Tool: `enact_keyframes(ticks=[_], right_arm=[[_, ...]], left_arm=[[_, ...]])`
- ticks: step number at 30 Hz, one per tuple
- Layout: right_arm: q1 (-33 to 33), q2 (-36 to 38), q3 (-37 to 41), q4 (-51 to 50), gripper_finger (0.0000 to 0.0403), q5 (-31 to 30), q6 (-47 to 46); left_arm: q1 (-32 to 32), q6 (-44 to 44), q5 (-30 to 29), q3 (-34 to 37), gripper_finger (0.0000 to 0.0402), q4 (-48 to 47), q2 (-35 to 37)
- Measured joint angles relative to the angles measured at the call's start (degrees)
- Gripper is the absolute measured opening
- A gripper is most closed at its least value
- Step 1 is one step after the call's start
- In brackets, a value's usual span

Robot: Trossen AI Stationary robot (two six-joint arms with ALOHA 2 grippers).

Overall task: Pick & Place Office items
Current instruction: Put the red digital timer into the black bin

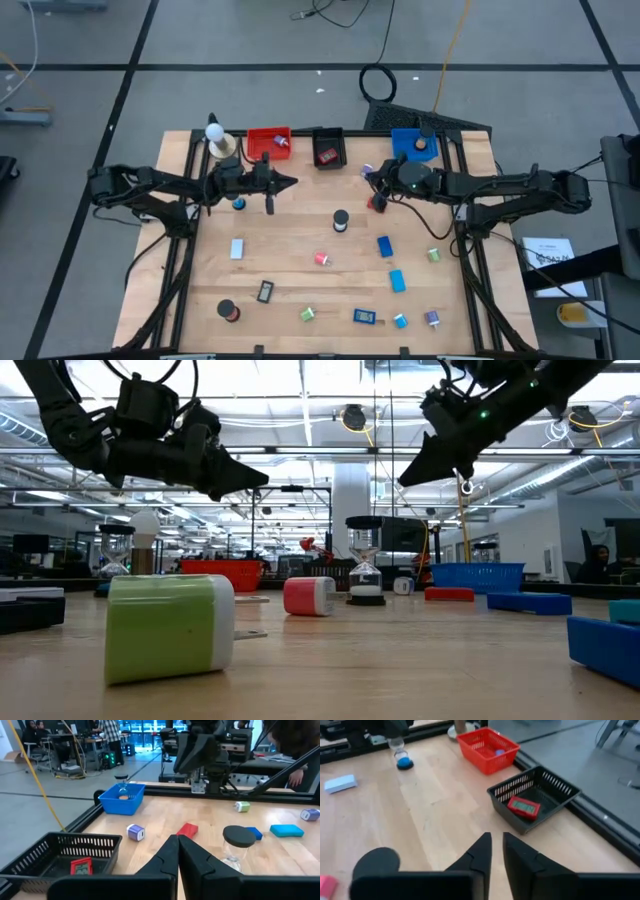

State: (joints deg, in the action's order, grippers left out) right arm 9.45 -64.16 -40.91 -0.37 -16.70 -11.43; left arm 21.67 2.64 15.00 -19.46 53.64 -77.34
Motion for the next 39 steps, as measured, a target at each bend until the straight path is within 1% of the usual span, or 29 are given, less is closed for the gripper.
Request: enact_keyframes(ticks=[5, 11, 16, 20, 26, 28, 31, 34, 39], right_arm=[[-2.41, -0.02, -1.81, -5.15, 0.0081, -0.30, -2.27], [-6.17, -0.58, -5.33, -13.03, 0.0132, -7.17, -4.58], [-8.48, -0.92, -7.00, -17.35, 0.0183, -7.18, -7.05], [-9.48, -1.20, -8.51, -25.07, 0.0214, -7.05, -10.84], [-10.33, -1.86, -9.65, -28.01, 0.0237, -7.05, -12.16], [-10.34, -3.54, -9.72, -27.68, 0.0241, -6.62, -11.66], [-10.27, -7.28, -9.59, -28.72, 0.0249, -3.94, -11.64], [-10.27, -9.51, -9.61, -28.46, 0.0259, -3.37, -10.86], [-10.16, -9.48, -9.61, -28.60, 0.0274, -2.76, -8.39]], left_arm=[[-0.01, -0.04, -0.01, 0.00, 0.0033, 0.07, 0.00], [-0.02, -0.38, -0.01, 0.00, 0.0046, 0.07, 0.00], [-0.02, -0.36, -0.04, 0.00, 0.0046, 0.09, 0.00], [-0.02, -0.36, -0.04, 0.00, 0.0047, 0.14, 0.00], [-0.02, -0.36, -0.04, -0.02, 0.0047, 0.14, 0.00], [-0.02, -0.36, -0.06, -0.02, 0.0047, 0.16, 0.00], [-0.01, -0.36, -0.06, -0.02, 0.0047, 0.14, 0.00], [-0.01, -0.34, -0.06, -0.02, 0.0047, 0.16, 0.00], [-0.01, -0.34, -0.06, -0.02, 0.0047, 0.16, 0.00]])
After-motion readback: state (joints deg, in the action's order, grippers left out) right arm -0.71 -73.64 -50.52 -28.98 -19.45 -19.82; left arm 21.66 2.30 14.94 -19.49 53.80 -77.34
